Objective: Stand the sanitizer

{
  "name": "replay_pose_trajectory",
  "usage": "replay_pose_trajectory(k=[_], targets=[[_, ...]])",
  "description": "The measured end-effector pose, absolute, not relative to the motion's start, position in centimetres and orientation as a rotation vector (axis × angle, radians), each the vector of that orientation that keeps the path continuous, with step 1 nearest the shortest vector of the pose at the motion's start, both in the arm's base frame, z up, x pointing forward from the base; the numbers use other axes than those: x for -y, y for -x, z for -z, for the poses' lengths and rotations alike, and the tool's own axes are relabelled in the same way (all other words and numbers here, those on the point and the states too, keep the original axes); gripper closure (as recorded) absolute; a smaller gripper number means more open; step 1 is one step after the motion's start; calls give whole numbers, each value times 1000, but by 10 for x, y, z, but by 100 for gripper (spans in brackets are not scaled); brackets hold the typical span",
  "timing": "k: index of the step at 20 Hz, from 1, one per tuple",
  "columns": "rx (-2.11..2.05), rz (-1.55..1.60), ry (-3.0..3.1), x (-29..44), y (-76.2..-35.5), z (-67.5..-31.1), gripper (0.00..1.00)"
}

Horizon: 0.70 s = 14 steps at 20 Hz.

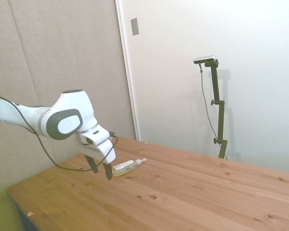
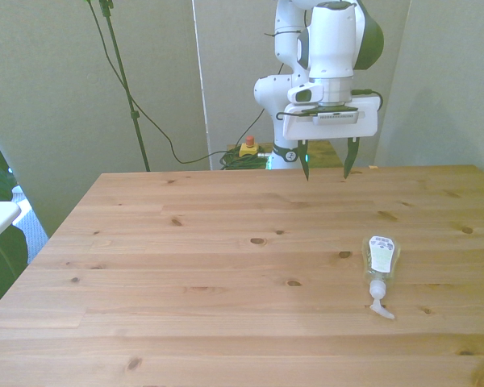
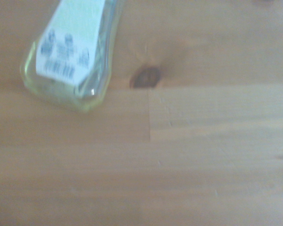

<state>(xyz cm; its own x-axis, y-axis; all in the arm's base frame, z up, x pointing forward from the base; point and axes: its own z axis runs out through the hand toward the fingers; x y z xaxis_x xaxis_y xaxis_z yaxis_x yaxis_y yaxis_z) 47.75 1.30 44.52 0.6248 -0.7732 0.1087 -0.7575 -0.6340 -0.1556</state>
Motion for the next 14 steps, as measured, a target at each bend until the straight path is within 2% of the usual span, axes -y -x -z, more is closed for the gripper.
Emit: replay_pose_trajectory(k=[8, 14], targets=[[-1414, 359, 2641, -52, -618, -440, 0], [-1463, 354, 2604, -87, -688, -413, 0]])
